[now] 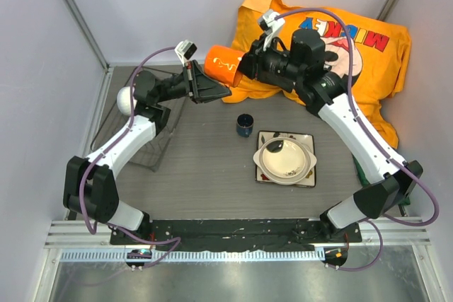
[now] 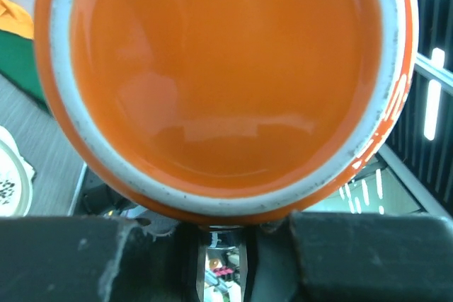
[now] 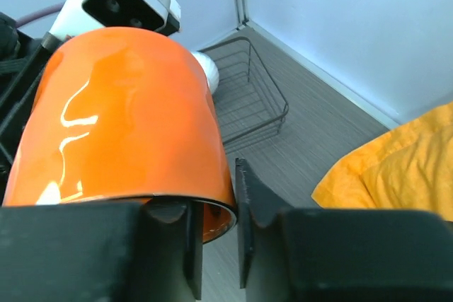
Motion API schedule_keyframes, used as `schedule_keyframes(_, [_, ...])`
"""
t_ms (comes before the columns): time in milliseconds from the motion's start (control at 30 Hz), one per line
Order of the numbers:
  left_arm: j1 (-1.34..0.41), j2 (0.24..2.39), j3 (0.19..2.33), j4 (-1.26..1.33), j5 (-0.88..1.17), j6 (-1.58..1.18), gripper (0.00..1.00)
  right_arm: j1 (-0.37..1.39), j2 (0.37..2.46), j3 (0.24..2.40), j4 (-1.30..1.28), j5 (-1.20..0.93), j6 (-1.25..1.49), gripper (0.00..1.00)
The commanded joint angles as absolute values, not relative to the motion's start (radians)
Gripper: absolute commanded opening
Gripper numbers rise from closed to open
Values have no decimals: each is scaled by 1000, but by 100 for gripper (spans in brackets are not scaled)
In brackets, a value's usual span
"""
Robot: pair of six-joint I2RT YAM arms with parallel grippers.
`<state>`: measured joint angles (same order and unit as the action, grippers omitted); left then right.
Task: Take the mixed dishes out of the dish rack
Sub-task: Pick up the cup from the dish rack.
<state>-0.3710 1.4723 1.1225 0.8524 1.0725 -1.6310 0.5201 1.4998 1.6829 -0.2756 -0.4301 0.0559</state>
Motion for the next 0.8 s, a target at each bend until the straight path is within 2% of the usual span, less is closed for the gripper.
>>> schedule_keyframes(0, [-388,1440,1134,922,1072,-1575,0,515,1511,1730,-235,-462,84,13])
schedule_keyframes(33, [-390,1442,1134,910,1072,-1571,0,517,1509,1730,-233,-465,87,9])
schedule_keyframes(67, [-390,1445,1134,901,1072,-1556,0,517,1506,1729,-232,-468,89,1])
schedule_keyframes(167, [-390,1450,1134,876,1072,-1531,9,517,1491,1715,-229,-465,86,1])
schedule_keyframes(200, [-388,1456,1134,871,1074,-1525,17,517,1486,1707,-229,-466,86,1])
schedule_keyframes(267, [-387,1459,1135,847,1074,-1513,28,517,1470,1697,-225,-466,83,1])
schedule_keyframes(300, [-387,1460,1134,838,1075,-1491,41,517,1465,1686,-224,-468,81,1])
schedule_keyframes(433, [-376,1456,1135,773,1080,-1434,63,512,1437,1663,-216,-463,74,1])
schedule_keyframes(600, [-354,1440,1138,713,1080,-1385,84,500,1414,1649,-215,-465,74,1])
schedule_keyframes(767, [-333,1425,1149,556,1086,-1242,98,474,1397,1654,-216,-434,80,1])
